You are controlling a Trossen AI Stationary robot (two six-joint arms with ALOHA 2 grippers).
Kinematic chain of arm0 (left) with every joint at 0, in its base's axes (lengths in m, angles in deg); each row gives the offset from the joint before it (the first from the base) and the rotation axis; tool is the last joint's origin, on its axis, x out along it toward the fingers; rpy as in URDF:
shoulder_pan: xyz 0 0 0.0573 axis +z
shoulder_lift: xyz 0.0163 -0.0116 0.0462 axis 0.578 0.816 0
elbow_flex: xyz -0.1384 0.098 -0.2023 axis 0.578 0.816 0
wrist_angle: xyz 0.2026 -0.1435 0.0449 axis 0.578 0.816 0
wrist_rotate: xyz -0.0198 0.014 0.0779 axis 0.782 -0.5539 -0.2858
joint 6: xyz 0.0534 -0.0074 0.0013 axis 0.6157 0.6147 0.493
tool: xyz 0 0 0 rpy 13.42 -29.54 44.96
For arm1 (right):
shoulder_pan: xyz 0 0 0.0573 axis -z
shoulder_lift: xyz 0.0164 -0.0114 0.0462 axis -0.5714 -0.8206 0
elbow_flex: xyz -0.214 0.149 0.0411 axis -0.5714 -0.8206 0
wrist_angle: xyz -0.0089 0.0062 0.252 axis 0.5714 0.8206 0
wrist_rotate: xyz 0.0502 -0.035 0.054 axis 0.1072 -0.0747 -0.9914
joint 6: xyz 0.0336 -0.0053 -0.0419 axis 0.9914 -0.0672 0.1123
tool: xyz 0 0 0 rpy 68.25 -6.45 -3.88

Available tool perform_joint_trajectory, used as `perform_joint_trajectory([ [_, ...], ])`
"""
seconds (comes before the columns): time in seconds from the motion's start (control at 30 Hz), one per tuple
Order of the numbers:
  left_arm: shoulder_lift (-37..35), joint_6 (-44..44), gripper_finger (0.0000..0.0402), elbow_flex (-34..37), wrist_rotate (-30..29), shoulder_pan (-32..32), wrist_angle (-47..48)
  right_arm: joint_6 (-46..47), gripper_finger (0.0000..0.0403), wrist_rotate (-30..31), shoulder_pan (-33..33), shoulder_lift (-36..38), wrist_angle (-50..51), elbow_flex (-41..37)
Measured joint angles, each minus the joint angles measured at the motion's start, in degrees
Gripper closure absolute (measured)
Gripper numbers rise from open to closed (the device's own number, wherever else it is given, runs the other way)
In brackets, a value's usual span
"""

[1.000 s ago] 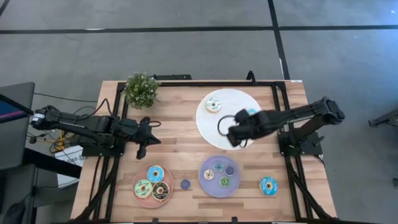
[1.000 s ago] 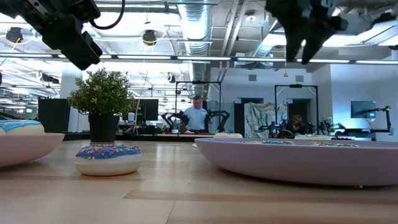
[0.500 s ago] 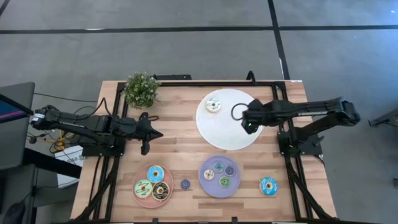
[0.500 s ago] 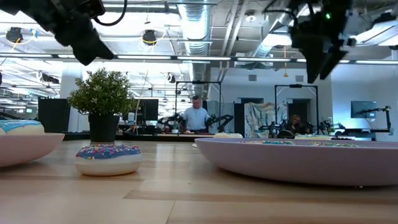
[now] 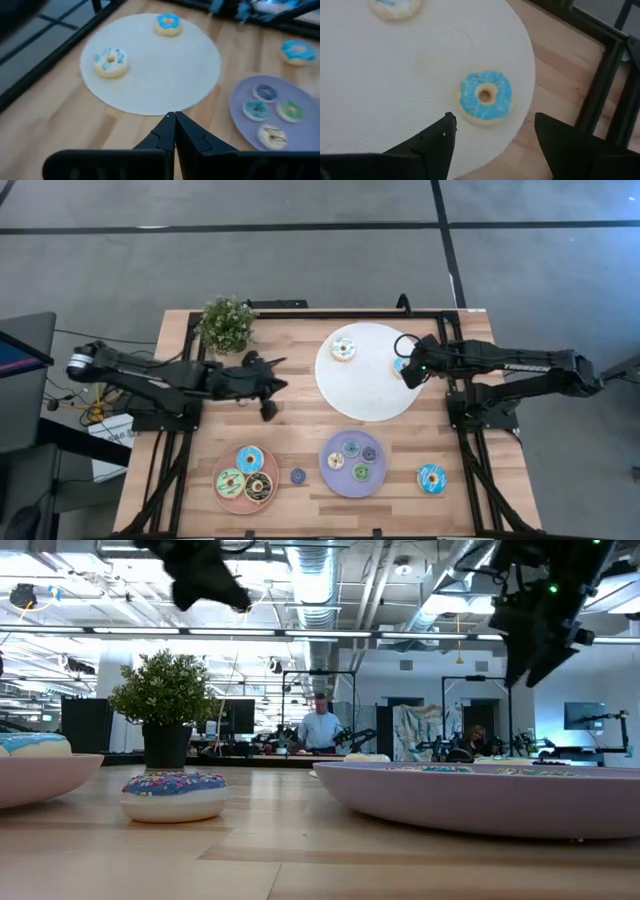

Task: Pick & Place donuts
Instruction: Put the big white donut on the pink plate

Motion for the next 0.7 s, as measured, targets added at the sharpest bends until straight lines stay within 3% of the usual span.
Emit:
perform_joint_trajectory([
  [0.23,13.08,3.38,0.0401,-13.26,-0.93,2.65,3.84,-3.19,0.0143,-4.8,3.56,5.08,-5.16,-6.56],
  [0.53,27.11,14.3,0.0398,-27.48,-0.88,4.15,6.08,-20.42,0.0143,-26.3,3.54,17.71,-20.42,-12.8],
  [0.7,33.53,19.54,0.0381,-33.95,-0.85,5.27,6.2,-21.35,0.0143,-26.95,3.55,20.46,-20.96,-12.91],
])
